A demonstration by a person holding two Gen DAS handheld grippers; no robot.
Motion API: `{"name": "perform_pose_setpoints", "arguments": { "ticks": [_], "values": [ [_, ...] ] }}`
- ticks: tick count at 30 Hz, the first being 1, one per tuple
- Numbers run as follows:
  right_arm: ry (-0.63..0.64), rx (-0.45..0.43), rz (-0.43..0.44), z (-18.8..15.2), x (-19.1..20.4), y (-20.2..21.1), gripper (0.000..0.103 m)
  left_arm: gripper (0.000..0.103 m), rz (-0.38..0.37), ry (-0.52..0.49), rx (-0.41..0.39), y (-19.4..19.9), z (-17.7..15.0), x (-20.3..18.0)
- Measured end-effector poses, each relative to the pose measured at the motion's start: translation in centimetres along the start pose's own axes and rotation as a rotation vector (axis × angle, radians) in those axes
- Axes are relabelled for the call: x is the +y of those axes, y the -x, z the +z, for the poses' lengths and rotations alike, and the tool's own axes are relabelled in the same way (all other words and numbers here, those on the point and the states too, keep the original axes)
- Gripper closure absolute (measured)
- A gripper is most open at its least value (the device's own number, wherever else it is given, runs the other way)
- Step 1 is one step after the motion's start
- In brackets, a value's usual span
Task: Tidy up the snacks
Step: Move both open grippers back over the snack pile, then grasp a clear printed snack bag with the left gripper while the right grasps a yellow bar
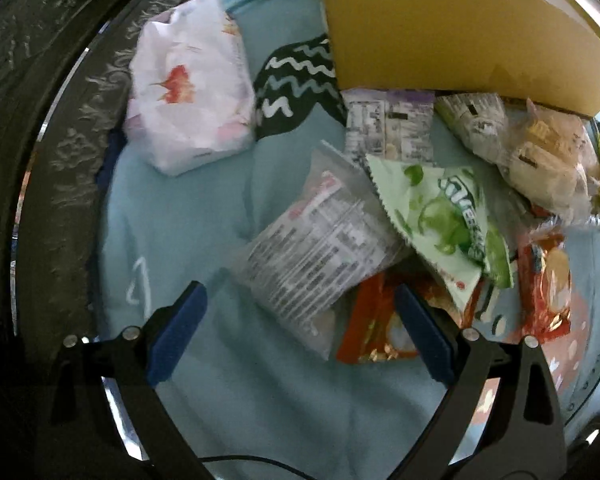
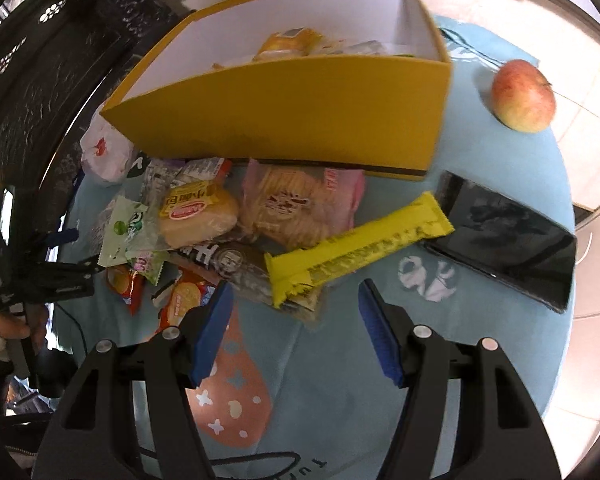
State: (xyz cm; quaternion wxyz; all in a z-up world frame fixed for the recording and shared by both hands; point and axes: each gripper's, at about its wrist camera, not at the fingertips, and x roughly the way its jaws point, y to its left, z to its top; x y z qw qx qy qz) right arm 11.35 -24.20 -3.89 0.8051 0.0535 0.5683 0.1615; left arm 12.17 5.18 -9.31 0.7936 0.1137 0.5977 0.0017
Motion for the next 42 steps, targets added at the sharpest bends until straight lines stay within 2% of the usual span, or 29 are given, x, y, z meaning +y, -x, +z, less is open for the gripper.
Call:
{"name": "perform_pose_setpoints", "arguments": {
  "ticks": [2,5,7,10,13,16,21,25,30,33,36,38,39,40,41,42],
  "values": [
    [0.003,0.010,-0.001,0.2,0.1,-0.4,0.037,0.007,-0.019,0.027,0.000,-0.6,0.7,0.4],
    [-0.007,0.023,-0.004,0.4,-0.3,-0.9,0.037,0.010,-0.013,0.013,0.031,-2.4,1.8,0.4],
    [-0.017,0.030,-0.007,0.5,-0.6,-1.1,0.037,0.020,-0.040,0.028,0.041,-3.1,2.6,0.6],
    [-0.031,0.045,-0.014,0.4,-1.0,-1.4,0.037,0.038,-0.041,0.054,0.034,-3.6,3.3,0.9],
    [-0.037,0.047,-0.011,0.4,-1.0,-1.3,0.037,0.052,-0.056,0.070,0.026,-2.6,3.6,1.0],
    [-0.034,0.040,-0.014,0.3,-1.0,-0.9,0.038,0.053,-0.088,0.116,-0.019,-0.7,3.5,1.5],
    [-0.070,0.043,0.007,-0.2,-1.6,-0.4,0.037,0.053,-0.144,0.182,-0.046,1.6,3.1,2.4],
    [-0.197,0.046,0.044,-0.7,-3.1,-0.3,0.037,0.053,-0.187,0.214,-0.057,2.8,2.0,2.4],
    [-0.394,0.011,0.135,-0.2,-5.3,0.0,0.037,0.053,-0.204,0.220,-0.063,3.5,0.8,2.0],
    [-0.571,0.025,0.207,0.5,-7.4,-1.3,0.037,0.053,-0.203,0.233,-0.063,4.2,0.0,1.9],
    [-0.639,0.067,0.153,1.3,-8.3,-3.5,0.038,0.053,-0.206,0.241,-0.062,4.1,-0.2,2.1],
    [-0.655,0.091,0.165,1.4,-8.7,-4.8,0.038,0.053,-0.206,0.247,-0.061,4.2,-0.5,2.2],
    [-0.654,0.074,0.160,1.6,-8.7,-4.8,0.044,0.053,-0.207,0.251,-0.059,4.2,-0.6,2.2],
    [-0.639,0.079,0.161,1.8,-8.5,-4.8,0.071,0.053,-0.206,0.256,-0.058,4.2,-0.7,2.4],
    [-0.624,0.096,0.172,2.1,-8.3,-5.0,0.074,0.053,-0.207,0.258,-0.057,4.3,-0.9,2.4],
    [-0.618,0.095,0.184,2.1,-8.2,-4.8,0.081,0.053,-0.208,0.259,-0.057,4.3,-1.0,2.5]
  ]
}}
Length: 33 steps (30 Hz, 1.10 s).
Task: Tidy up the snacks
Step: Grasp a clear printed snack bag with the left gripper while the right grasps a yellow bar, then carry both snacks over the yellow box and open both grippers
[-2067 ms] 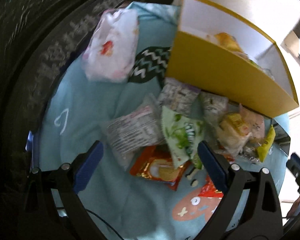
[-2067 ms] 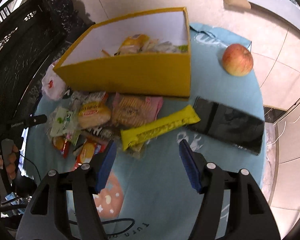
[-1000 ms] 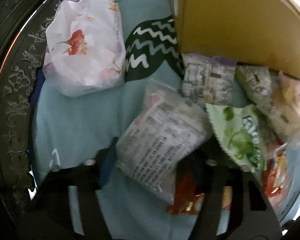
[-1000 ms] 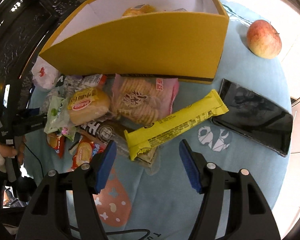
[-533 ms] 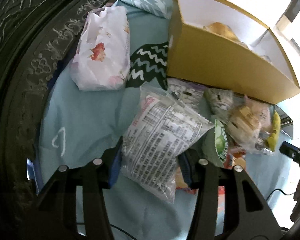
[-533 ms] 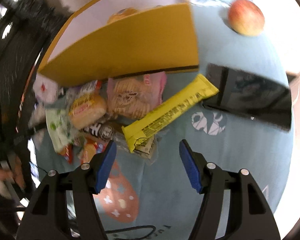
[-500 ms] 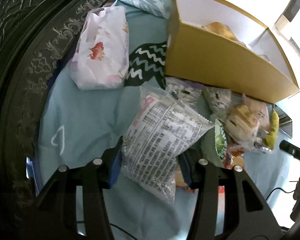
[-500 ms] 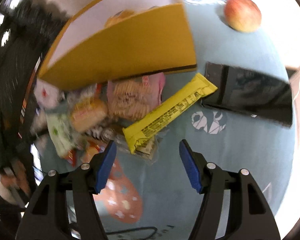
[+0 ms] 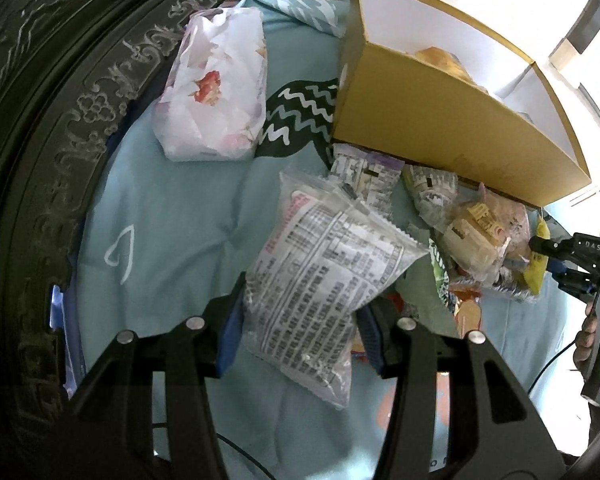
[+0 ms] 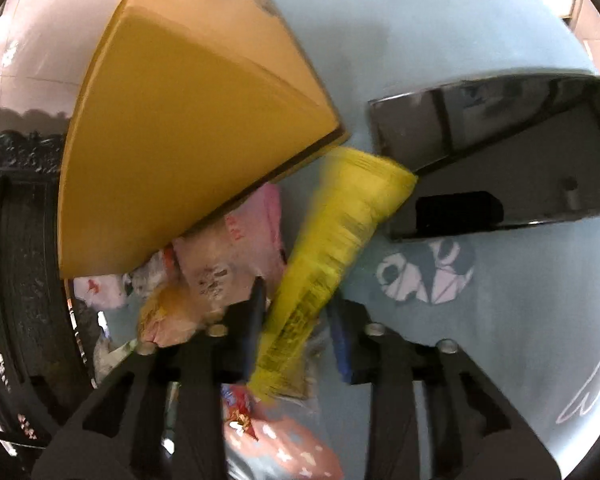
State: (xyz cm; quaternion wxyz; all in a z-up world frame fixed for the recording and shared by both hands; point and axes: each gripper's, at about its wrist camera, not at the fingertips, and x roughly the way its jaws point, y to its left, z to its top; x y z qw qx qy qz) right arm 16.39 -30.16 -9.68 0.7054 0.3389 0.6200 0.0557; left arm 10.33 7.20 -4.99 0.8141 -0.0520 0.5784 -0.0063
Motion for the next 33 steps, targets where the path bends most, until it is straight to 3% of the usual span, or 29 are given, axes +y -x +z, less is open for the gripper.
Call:
{"name": "perform_pose_setpoints", "arguments": {
  "ticks": [8,17,21,27,33],
  "values": [
    [0.093,-0.046,0.057,-1.6,0.4,4.3,0.082,0.052,-0.017,0.011,-0.025,1.3,-0.5,0.3],
    [0.205,-0.090,0.184,-4.2,3.1,9.0,0.082,0.052,-0.078,0.024,-0.076,4.4,0.1,-0.9],
    [0.266,-0.174,0.234,-3.1,5.4,12.2,0.082,0.052,-0.131,-0.003,-0.146,6.6,2.4,-3.4],
    [0.363,-0.274,0.236,-0.9,8.9,14.3,0.082,0.052,-0.193,-0.021,-0.238,8.4,7.2,-8.0],
    [0.442,-0.339,0.182,1.0,10.7,14.0,0.082,0.052,-0.219,-0.014,-0.235,7.5,10.5,-11.1]
  ]
}}
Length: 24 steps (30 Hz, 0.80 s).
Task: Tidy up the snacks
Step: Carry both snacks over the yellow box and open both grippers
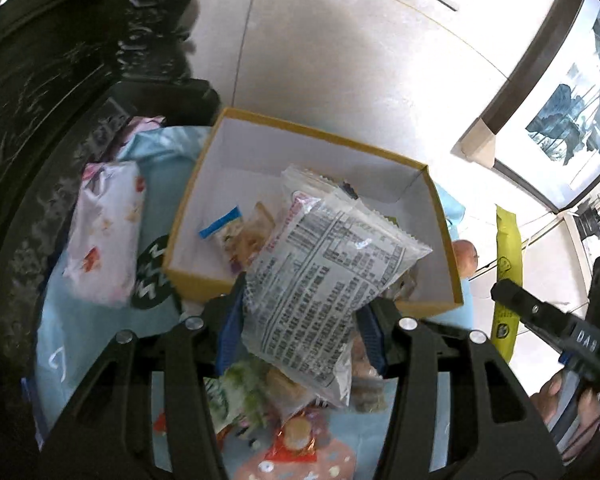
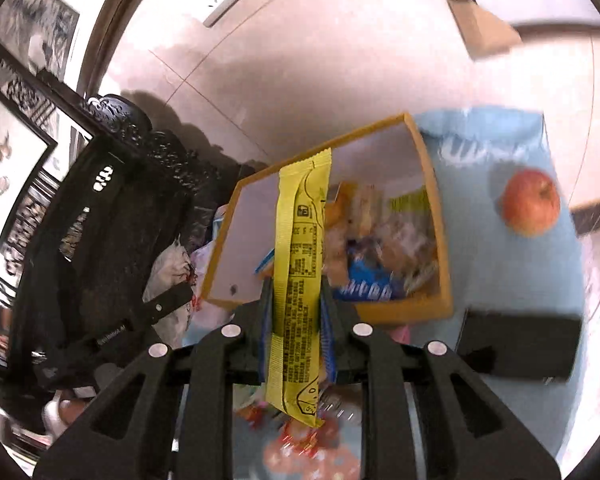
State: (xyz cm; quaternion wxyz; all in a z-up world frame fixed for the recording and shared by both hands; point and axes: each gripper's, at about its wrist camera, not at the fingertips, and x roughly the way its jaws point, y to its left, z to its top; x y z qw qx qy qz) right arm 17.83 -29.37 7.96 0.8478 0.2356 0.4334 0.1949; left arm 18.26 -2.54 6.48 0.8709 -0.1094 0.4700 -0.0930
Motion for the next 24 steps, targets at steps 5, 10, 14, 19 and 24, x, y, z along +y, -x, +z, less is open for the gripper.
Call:
{"name": "perform_pose_setpoints", "arguments": {
  "ticks": [5,10,14,19,24],
  "values": [
    [0.110,-0.055,-0.110,1.3,0.5,-3.4,0.082,0.052,0.001,0.033,0.028,-3.9,2.0,-0.7],
    [0.244,-0.096,-0.269,1.9,0.4,-7.5,0.057,0.013,0.036,0.095,0.061,-7.9,3.8,-0.9],
    [0.220,-0.120,-0.279,1.6,-1.1,-7.0,0.049,0.012,0.047,0.100,0.055,-7.8,3.7,-0.7],
    [0.203,-0.115,-0.268,0.8,-2.0,-5.2,0.044,0.012,0.081,0.069,0.068,-6.7,2.3,0.4],
    [0.213,-0.057,-0.220,-1.2,-1.9,-3.7,0.044,0.009,0.151,0.024,0.099,-4.9,-0.5,2.1]
  ]
}}
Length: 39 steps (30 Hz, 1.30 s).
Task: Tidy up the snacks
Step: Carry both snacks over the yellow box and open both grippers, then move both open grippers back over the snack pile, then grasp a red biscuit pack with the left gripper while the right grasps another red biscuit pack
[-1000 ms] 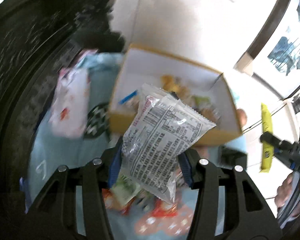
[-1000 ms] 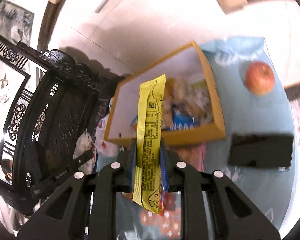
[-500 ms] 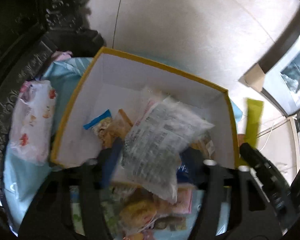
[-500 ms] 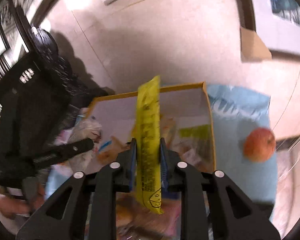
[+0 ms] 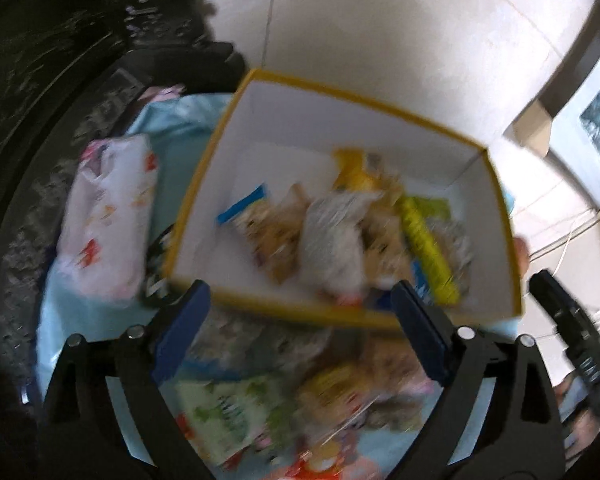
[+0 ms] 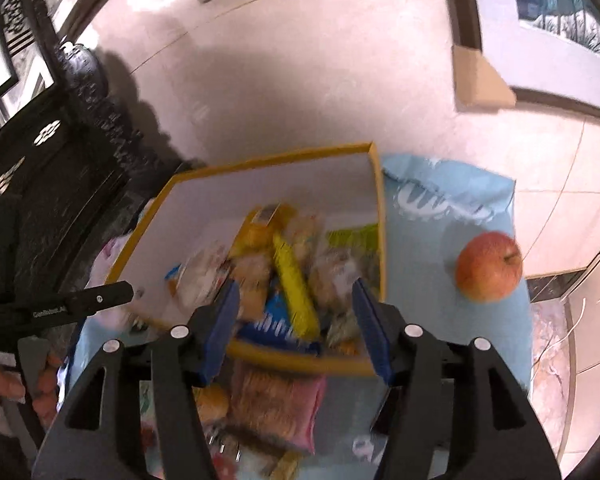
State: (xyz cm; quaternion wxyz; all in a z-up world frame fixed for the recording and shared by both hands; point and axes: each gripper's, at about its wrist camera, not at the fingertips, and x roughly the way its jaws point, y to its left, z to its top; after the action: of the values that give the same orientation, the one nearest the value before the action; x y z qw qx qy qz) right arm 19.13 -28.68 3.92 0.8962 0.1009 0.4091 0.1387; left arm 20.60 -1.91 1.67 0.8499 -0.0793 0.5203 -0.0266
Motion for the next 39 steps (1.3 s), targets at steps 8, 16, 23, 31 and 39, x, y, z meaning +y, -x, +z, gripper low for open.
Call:
{"name": "perform_pose_setpoints", "arguments": {
  "ticks": [8,16,23,31,39],
  "values": [
    [0.068,0.141,0.053,-5.7,2.3,1.9,0.032,0.008,0.067,0.037,0.094,1.5,-6.8,4.8],
    [0.085,0.274,0.097,-10.5,5.9,2.6,0.029,0.008,0.072,0.101,0.193,0.8,-12.1,8.0],
    [0.049,0.295,0.075,-12.9,7.7,4.0,0.007,0.008,0.041,0.074,0.200,1.5,-12.3,8.3],
    [0.063,0.381,-0.005,-17.0,11.2,-0.8,0.007,0.008,0.043,0.046,0.204,2.2,-12.2,9.9],
    [0.108,0.391,-0.149,-17.8,14.6,-6.3,0.031,0.008,0.044,0.000,0.220,2.9,-12.7,11.4]
  ]
}}
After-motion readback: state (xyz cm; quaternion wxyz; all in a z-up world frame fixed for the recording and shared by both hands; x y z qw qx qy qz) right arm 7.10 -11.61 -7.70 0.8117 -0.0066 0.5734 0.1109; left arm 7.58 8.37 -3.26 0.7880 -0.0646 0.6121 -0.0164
